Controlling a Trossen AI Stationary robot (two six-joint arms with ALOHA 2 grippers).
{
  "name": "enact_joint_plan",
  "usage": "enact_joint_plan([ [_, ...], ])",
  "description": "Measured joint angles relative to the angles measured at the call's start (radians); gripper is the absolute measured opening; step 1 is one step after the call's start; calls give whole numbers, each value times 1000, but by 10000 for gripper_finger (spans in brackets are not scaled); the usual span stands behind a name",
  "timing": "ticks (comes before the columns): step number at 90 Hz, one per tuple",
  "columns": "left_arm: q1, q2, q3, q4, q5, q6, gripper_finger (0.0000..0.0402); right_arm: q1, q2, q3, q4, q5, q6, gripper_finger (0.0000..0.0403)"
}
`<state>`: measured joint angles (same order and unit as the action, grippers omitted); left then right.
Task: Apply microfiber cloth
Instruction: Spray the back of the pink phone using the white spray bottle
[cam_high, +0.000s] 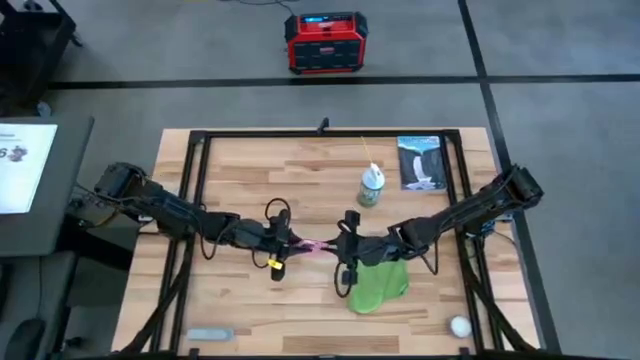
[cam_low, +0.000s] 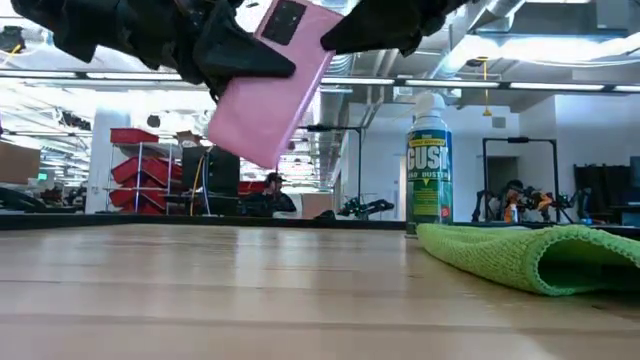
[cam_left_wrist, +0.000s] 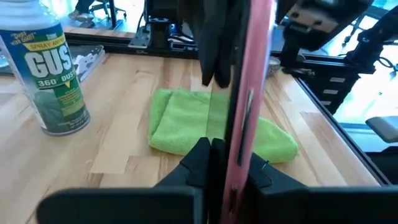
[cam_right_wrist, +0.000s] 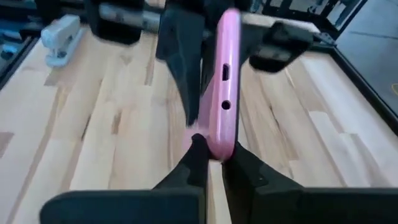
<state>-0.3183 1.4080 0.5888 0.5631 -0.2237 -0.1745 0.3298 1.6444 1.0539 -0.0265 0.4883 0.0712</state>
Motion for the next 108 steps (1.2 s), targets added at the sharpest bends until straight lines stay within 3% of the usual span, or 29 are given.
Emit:
enact_joint_plan([
  [18,-13,8,10,101,53,-13,15,-21,-15,-11,-80,107,-9,7],
  [25,-14,32,6,108,58,14,13,-28,-36,-2,-69,88,3,6],
  [67,-2,30,3,82,-129,100,2,16,-91,-4,-180,79,13,1],
  [87,47,22,2,133,-192,211,2,85,-205,-2,-411,197,115,0],
  [108,164,-17,2,187,-194,318,2,209,-306,-2,-670,369,326,0],
])
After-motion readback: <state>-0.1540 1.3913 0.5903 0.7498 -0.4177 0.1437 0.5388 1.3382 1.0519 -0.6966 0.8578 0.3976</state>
